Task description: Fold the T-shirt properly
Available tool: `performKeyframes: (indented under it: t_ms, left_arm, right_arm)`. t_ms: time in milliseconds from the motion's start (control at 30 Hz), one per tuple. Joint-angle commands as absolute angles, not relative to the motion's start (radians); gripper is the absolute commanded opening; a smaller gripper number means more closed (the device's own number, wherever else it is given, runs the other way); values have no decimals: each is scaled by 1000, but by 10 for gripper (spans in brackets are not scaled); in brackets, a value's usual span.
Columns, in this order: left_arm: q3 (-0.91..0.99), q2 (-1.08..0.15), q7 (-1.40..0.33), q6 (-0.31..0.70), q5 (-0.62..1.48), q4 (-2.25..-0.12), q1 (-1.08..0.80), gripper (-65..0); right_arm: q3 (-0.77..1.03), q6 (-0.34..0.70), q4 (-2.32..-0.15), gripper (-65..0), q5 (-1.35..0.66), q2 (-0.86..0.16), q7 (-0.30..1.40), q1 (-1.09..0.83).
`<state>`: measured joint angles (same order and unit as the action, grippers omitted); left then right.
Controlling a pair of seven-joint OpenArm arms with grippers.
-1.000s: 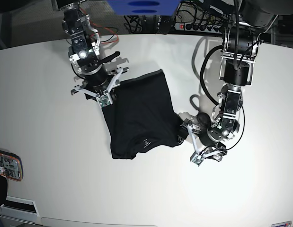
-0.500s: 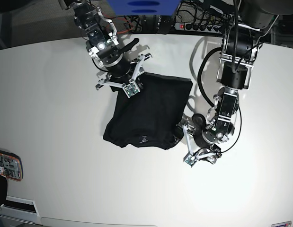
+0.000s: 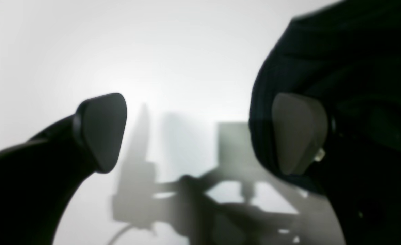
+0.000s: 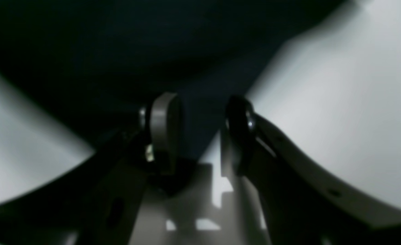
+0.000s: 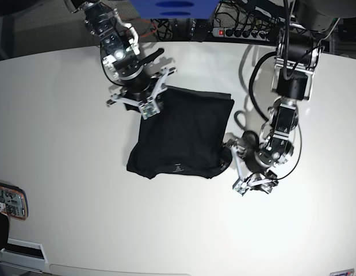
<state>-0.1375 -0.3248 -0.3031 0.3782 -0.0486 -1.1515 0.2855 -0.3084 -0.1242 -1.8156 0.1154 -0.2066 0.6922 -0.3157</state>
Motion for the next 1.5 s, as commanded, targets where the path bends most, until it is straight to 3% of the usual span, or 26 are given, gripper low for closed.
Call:
performKeyframes:
  t_ms: [0,367,600,900,1267,1400,1467]
  left_arm:
    - [-114,-343,-275,352,-36,-1247,269,0]
    - [90,-348,-275,323,-28,-1705,33,0]
    - [177,-351,-240,323,-25,-1979,-225,0]
    - [254,-351,302,323,-39,-1934,-472,0]
    - [346,-317,1050,321,-41,-1636,-587,0]
    - [358,-323,1067,321,-39,-1612,-679,0]
    - [358,-323,1069,321,-39,-1612,-723,0]
  right_arm:
    - [-285,-125,-1833,-422,122,-211,642,-309]
    - [-101,-125,-1862,-422,120,-211,364,-311]
    - [48,-125,-1845,-422,122,-211,-61,-404]
    - [282,-125,-1702,-422,122,-209,-513,-483]
    - [501,-125,-1514,-422,122,-182,-978,-636]
    - [625,-125,-1415,-422,163,-145,-1155,-679]
    - [674,-125,-1394,-422,209,-134,-1152,-708]
